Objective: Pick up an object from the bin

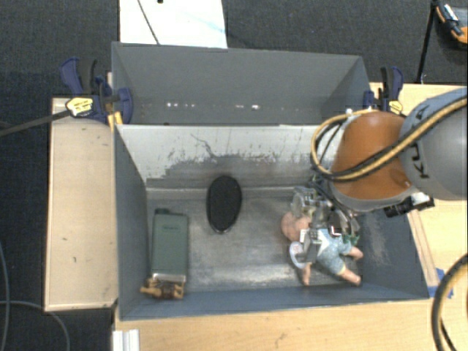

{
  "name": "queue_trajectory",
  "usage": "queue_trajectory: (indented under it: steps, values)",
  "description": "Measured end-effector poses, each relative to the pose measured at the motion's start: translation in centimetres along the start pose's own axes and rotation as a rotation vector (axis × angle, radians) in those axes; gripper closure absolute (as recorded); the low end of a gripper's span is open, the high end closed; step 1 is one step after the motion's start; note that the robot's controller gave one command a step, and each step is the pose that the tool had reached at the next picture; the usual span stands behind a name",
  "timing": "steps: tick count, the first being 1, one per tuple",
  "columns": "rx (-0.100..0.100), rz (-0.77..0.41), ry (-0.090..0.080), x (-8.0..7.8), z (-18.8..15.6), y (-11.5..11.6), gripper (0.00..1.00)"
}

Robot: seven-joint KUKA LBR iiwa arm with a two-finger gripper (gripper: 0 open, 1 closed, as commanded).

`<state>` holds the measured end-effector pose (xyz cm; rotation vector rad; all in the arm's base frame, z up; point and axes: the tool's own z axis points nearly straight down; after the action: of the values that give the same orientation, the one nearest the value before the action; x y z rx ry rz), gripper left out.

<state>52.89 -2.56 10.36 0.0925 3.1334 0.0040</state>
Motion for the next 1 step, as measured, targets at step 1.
queue_trajectory:
  steps: [1]
  values:
    - [0.003, -0.083, 0.0, 1.07, 0.17, -4.28, 1.0]
